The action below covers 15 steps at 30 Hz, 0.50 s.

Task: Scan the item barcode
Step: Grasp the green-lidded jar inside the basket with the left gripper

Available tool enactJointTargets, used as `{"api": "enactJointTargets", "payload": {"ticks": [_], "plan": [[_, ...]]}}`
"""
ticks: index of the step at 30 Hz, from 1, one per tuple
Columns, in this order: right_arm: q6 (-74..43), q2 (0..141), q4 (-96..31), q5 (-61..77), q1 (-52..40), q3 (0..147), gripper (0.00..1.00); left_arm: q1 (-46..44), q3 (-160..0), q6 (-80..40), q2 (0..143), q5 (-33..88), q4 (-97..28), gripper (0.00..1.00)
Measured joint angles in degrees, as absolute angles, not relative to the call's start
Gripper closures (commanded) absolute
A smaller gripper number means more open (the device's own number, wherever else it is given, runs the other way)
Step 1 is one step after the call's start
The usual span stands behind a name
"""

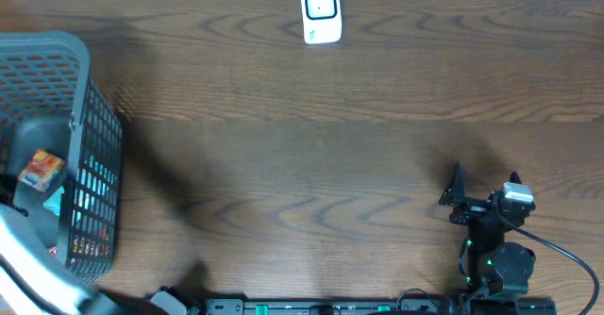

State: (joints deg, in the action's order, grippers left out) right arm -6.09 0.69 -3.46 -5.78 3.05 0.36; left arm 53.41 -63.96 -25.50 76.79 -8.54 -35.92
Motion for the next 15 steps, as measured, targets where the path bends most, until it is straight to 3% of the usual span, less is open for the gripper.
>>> {"api": "enactJointTargets", "payload": {"ticks": [7,15], "plan": [[-6.09,0.69,-3.46,-5.78,3.05,0.36,0.01,46.72,-63.96,-28.99,57.32,4.36,-34.83,0.35],[-6.09,0.69,-3.49,-5.78,3.05,0.36,0.01,30.63,-63.96,-41.69,45.10,13.30,-28.45,0.35]]}}
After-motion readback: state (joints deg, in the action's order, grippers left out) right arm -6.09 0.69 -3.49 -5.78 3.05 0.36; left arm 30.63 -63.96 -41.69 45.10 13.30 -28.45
